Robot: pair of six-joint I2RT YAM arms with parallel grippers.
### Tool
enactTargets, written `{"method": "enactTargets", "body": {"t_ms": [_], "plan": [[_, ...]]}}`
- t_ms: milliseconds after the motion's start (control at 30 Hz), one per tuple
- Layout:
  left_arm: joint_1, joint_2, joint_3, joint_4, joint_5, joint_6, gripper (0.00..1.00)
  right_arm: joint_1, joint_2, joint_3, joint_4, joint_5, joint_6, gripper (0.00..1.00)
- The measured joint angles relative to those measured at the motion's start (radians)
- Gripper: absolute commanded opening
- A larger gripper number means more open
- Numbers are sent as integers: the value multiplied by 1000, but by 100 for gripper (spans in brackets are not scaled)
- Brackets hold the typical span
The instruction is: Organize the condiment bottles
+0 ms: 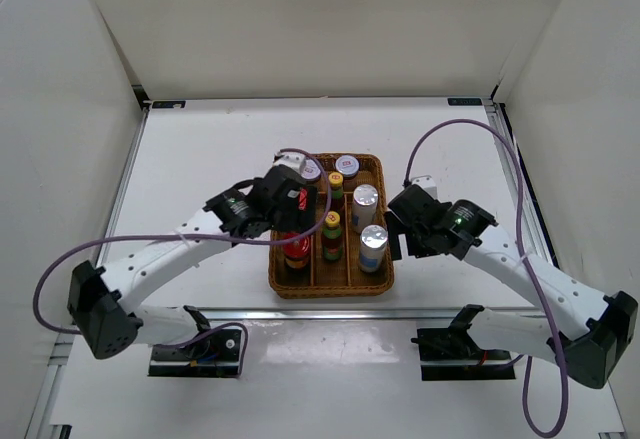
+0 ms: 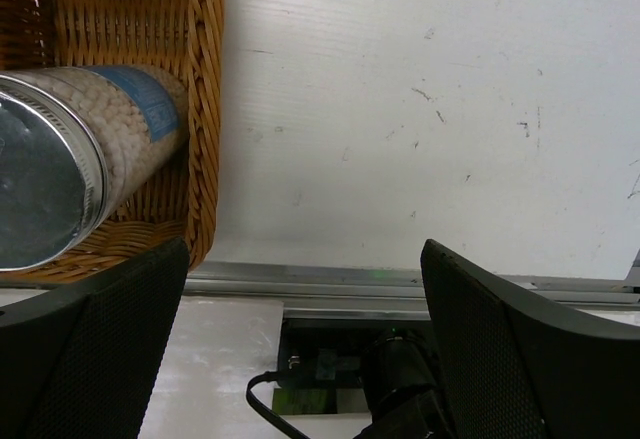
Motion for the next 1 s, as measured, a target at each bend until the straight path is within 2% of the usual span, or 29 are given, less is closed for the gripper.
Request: {"method": "enactTargets", "body": {"t_ms": [133, 233, 367, 467, 633, 1000], "plan": [[0, -134, 76, -18, -87, 69, 100, 0, -26, 0, -4, 12, 7, 100], [0, -310, 89, -10, -198, 130, 100, 0, -54, 0, -9, 25, 19, 100], [27, -529, 24, 0, -370, 177, 100, 0, -80, 0, -20, 42, 28, 100], [49, -625, -84, -12, -470, 187, 100, 3, -89, 0, -23, 48, 32, 100], [49, -628, -179, -63, -512, 190, 100, 39, -100, 0, -25, 59, 44, 100], [49, -579, -190, -67, -533, 183, 100, 119, -121, 1, -90, 148, 134, 100]]}}
